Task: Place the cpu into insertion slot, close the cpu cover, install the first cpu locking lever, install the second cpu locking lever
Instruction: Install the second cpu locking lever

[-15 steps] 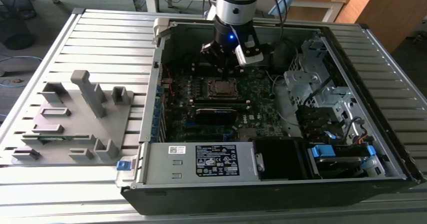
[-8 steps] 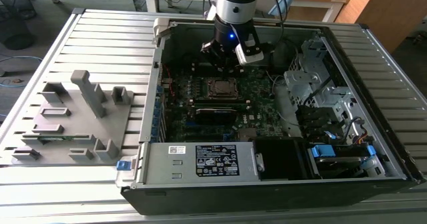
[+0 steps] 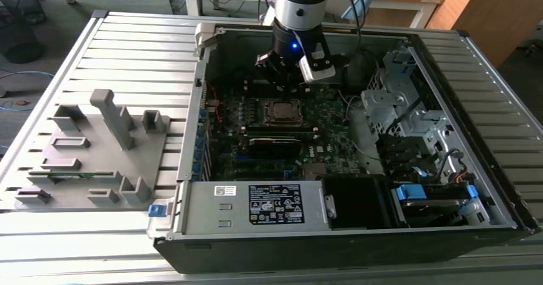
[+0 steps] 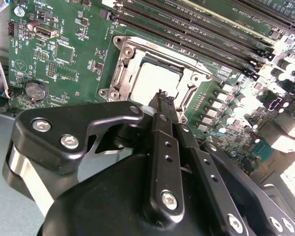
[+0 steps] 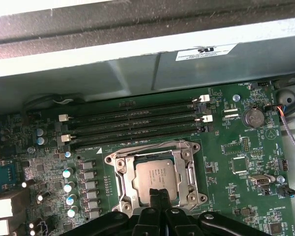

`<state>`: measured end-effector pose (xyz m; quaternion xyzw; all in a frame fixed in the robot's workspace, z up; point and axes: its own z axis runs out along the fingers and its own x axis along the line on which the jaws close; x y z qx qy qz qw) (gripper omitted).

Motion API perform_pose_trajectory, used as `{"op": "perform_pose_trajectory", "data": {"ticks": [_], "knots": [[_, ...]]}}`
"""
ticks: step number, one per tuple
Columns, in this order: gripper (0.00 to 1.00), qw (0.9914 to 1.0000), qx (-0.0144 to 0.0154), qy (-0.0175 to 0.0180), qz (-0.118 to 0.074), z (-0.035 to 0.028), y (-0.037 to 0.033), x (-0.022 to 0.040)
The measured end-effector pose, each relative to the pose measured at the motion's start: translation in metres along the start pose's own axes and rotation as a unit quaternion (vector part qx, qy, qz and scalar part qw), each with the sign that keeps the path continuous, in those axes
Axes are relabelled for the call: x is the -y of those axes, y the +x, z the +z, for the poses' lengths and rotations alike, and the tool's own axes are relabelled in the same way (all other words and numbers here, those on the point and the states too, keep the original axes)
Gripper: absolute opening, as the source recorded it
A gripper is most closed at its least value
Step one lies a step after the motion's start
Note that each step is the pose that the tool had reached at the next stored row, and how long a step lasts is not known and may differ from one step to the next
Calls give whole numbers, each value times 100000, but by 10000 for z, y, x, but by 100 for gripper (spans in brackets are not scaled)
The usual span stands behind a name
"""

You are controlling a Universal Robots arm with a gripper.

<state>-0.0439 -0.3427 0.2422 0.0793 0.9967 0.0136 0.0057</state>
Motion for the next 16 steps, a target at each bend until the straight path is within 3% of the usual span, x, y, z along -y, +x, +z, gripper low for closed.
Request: {"op": "perform_pose_trajectory", "data": {"ticks": [16], "knots": [[11, 100000, 0, 0, -34, -4, -22, 139]]}}
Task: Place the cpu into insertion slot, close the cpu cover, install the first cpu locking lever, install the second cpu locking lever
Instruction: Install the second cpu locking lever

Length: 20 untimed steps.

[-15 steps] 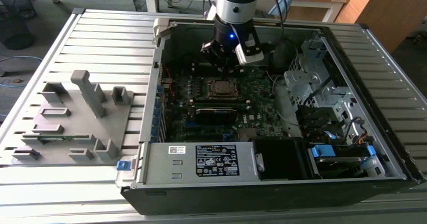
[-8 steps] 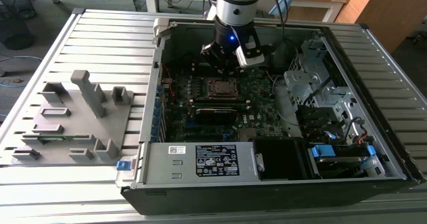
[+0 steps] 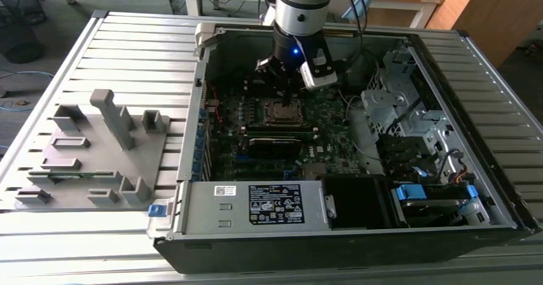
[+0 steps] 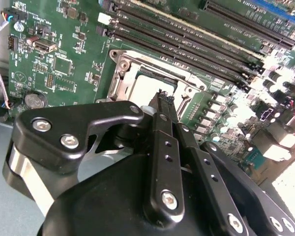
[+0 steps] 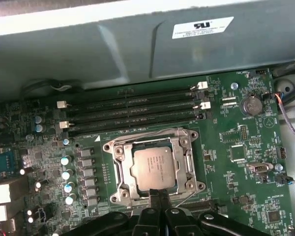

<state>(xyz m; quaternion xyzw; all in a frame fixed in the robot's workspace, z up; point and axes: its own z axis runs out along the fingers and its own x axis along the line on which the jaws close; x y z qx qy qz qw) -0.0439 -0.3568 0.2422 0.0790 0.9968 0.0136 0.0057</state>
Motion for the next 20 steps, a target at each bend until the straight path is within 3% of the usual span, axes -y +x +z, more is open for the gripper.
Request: {"op": "perform_pose_trajectory", "data": {"ticks": [20], "knots": [[11, 100000, -1, 1, -5, -1, -7, 46]]}}
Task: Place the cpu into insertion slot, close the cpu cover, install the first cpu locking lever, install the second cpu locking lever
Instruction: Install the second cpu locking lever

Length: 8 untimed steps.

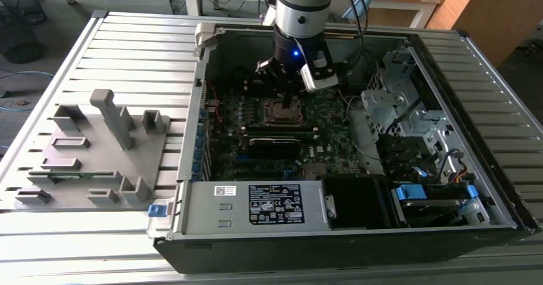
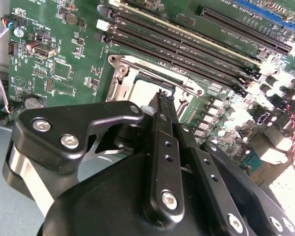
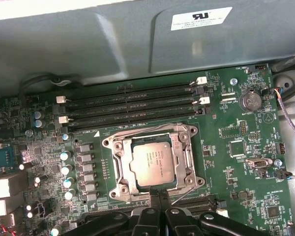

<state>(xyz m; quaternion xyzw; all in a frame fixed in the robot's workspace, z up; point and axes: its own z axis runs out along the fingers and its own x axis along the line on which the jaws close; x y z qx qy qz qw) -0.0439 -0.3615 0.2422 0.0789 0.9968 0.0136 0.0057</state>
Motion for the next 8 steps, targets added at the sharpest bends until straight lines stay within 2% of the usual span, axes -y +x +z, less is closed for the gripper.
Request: {"op": "perform_pose_trajectory", "data": {"ticks": [8], "knots": [[11, 100000, 0, -1, 2, 0, -2, 14]]}}
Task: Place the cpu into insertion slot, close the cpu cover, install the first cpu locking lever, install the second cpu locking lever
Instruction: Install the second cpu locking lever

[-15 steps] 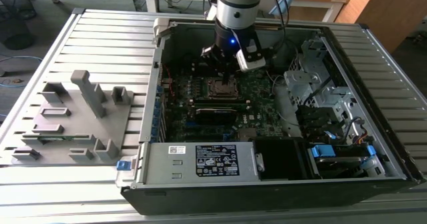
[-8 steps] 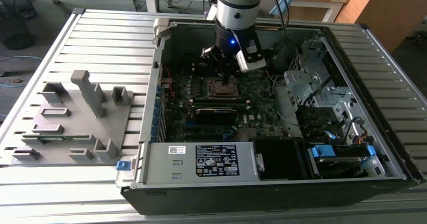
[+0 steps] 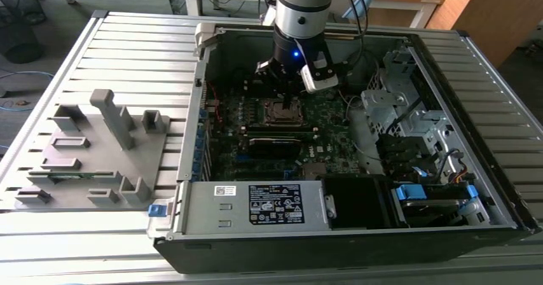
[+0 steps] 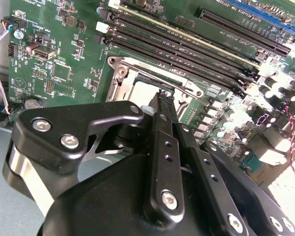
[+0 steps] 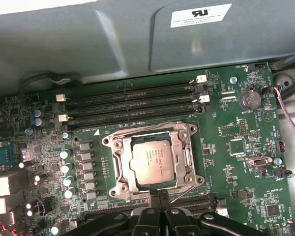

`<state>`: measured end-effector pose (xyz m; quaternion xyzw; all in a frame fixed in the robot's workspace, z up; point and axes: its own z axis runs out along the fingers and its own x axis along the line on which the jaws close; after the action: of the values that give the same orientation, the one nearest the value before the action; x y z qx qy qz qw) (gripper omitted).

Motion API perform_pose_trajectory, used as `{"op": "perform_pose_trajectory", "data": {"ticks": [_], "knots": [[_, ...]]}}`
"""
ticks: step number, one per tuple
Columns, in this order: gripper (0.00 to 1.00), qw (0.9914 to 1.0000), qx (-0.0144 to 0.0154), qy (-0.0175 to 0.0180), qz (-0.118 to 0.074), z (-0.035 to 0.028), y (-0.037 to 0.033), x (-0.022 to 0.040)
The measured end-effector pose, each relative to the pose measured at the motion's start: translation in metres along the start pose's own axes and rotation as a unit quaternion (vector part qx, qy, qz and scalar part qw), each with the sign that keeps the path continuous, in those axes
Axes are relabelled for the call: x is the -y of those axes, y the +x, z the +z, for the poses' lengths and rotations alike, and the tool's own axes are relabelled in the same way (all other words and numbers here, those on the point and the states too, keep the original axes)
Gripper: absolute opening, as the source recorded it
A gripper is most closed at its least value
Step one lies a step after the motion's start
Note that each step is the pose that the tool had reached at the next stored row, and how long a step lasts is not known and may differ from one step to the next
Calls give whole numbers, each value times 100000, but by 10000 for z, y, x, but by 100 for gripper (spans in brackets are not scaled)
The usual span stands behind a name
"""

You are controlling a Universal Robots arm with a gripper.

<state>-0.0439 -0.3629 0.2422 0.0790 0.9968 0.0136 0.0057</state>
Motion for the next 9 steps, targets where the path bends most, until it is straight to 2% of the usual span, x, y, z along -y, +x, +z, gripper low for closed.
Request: {"op": "perform_pose_trajectory", "data": {"ticks": [9], "knots": [[11, 100000, 1, 2, -7, -1, -4, 27]]}}
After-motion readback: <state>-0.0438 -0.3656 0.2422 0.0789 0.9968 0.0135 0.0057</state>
